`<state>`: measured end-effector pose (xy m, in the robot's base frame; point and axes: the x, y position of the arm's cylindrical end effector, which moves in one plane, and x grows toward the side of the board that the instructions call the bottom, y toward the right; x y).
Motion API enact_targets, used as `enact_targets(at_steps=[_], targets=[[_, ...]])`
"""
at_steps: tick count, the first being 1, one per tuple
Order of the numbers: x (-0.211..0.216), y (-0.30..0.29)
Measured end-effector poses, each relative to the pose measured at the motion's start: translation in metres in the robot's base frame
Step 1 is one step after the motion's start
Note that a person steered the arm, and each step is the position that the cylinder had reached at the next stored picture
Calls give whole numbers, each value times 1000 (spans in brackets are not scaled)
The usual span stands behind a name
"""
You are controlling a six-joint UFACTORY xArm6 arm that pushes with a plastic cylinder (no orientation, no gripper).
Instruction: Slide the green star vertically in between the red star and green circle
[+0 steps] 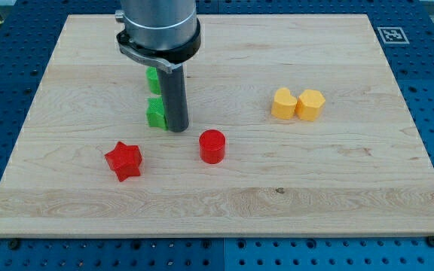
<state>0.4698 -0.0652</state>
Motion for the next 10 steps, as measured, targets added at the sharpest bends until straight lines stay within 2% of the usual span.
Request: enact_targets(at_steps=[1, 2, 5, 10], targets=[[20, -6], [20, -6], [0, -8], [-6, -60]])
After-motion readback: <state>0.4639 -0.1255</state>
